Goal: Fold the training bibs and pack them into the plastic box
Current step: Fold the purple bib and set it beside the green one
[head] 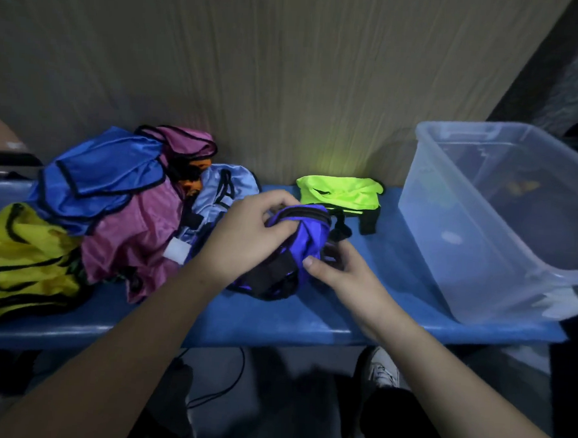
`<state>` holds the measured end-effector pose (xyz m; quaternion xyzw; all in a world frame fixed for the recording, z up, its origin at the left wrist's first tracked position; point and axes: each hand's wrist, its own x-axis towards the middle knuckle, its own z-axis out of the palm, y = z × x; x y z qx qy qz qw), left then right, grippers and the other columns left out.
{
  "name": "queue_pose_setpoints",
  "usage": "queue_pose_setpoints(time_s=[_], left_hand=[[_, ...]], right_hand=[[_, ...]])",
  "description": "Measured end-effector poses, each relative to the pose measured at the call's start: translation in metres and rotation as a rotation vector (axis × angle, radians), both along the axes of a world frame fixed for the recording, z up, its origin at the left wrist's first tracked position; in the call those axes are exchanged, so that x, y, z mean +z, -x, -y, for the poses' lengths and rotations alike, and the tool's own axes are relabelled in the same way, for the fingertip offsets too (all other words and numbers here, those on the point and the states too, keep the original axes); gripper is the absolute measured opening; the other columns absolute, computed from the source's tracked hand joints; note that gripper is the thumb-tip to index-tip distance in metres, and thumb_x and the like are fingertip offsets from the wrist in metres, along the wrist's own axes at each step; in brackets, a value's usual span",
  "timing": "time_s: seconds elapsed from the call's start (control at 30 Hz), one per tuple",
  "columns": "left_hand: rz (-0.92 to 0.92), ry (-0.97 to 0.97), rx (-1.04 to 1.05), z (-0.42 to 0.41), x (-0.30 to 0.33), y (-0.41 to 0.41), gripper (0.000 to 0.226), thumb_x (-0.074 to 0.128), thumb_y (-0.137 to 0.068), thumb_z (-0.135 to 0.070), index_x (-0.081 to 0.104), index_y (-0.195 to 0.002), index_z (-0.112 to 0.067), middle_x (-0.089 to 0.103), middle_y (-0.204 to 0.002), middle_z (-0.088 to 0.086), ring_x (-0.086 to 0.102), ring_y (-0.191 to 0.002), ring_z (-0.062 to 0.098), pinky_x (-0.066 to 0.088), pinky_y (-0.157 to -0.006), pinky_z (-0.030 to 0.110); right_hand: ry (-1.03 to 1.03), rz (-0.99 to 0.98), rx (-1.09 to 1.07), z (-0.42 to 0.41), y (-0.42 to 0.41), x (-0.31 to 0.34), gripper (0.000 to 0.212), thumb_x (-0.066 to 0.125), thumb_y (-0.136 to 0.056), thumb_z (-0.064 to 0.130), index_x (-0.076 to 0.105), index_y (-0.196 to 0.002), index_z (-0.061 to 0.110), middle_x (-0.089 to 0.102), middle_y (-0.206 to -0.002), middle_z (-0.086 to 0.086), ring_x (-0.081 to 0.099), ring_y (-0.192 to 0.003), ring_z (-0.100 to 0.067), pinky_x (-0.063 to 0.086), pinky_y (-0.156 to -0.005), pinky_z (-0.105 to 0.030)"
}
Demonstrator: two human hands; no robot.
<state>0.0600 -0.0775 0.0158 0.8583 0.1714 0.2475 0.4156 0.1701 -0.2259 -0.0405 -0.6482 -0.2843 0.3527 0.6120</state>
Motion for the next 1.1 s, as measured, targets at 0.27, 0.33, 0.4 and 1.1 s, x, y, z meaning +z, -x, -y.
queue_pose_setpoints(time_s=[0.27, 0.33, 0.4, 1.1], left_hand=[[0.057, 0.181, 0.011, -0.037, -0.008, 0.004, 0.014, 0.067, -0.082, -0.008, 0.067, -0.091, -0.019, 0.073, -0.094, -0.001, 0.067, -0.093, 0.005, 0.051, -0.096, 0.038], [0.038, 0.216, -0.026, -0.042, -0.009, 0.000, 0.020, 0.069, -0.086, -0.002, 0.066, -0.099, -0.017, 0.072, -0.100, -0.002, 0.066, -0.097, 0.004, 0.049, -0.098, 0.033], [0.002, 0.218, -0.066, -0.047, -0.007, -0.004, 0.024, 0.069, -0.088, 0.002, 0.066, -0.106, -0.014, 0.071, -0.103, -0.005, 0.065, -0.099, 0.000, 0.047, -0.098, 0.023], [-0.057, 0.222, -0.009, -0.078, -0.017, 0.010, 0.030, 0.073, -0.089, -0.008, 0.064, -0.116, -0.018, 0.065, -0.117, -0.007, 0.061, -0.097, -0.002, 0.047, -0.091, 0.014]], right_hand=[[-0.096, 0.076, 0.054, -0.016, -0.019, 0.020, 0.016, 0.072, -0.088, 0.011, 0.061, -0.097, 0.003, 0.060, -0.086, -0.005, 0.057, -0.083, -0.020, 0.047, -0.078, -0.038], [-0.090, 0.021, 0.058, -0.020, -0.021, 0.023, 0.020, 0.070, -0.089, 0.003, 0.058, -0.105, 0.001, 0.057, -0.078, -0.005, 0.056, -0.075, -0.020, 0.047, -0.067, -0.032], [-0.063, 0.022, 0.066, -0.027, -0.024, 0.028, 0.020, 0.067, -0.090, -0.001, 0.058, -0.107, 0.000, 0.056, -0.075, -0.008, 0.052, -0.070, -0.021, 0.043, -0.059, -0.027], [0.239, 0.386, -0.163, -0.055, -0.057, 0.039, 0.022, 0.056, -0.089, 0.004, 0.055, -0.106, 0.019, 0.056, -0.086, 0.003, 0.049, -0.065, -0.015, 0.037, -0.056, -0.029]])
